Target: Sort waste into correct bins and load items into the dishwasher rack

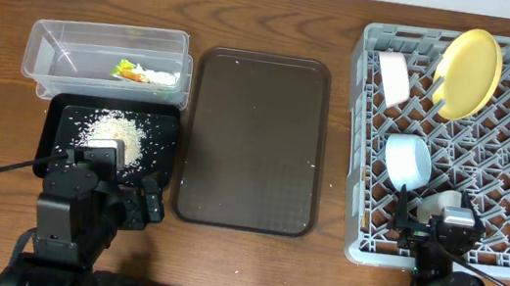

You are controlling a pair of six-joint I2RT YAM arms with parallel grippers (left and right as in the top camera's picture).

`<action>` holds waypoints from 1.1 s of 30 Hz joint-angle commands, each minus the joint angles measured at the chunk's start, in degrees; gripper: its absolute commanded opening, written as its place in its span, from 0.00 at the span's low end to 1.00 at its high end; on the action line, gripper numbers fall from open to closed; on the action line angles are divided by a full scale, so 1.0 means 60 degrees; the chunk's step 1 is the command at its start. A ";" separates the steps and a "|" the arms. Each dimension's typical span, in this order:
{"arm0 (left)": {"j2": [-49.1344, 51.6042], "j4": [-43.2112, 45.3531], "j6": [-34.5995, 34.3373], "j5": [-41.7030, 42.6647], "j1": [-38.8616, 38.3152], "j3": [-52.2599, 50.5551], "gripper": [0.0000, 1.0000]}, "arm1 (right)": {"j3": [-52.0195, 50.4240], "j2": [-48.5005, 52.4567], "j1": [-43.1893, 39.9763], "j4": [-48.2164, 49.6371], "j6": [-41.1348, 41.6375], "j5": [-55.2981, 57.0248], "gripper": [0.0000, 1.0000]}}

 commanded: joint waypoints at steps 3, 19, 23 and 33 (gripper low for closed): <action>-0.0033 -0.0022 0.0127 -0.0182 0.0040 -0.0062 0.94 | -0.0015 -0.0069 -0.0109 -0.0055 -0.0117 -0.0106 0.99; -0.0882 0.1377 0.0226 -0.0499 0.0346 -0.1497 0.94 | -0.0015 -0.0066 -0.0113 -0.0055 -0.0117 -0.0106 0.99; -0.2280 0.3931 0.0197 -0.0433 0.0539 -0.3483 0.94 | -0.0015 -0.0066 -0.0113 -0.0055 -0.0117 -0.0106 0.99; -0.4958 0.7573 0.0204 -0.0863 0.0678 -0.6765 0.94 | -0.0015 -0.0069 -0.0113 -0.0055 -0.0117 -0.0106 0.99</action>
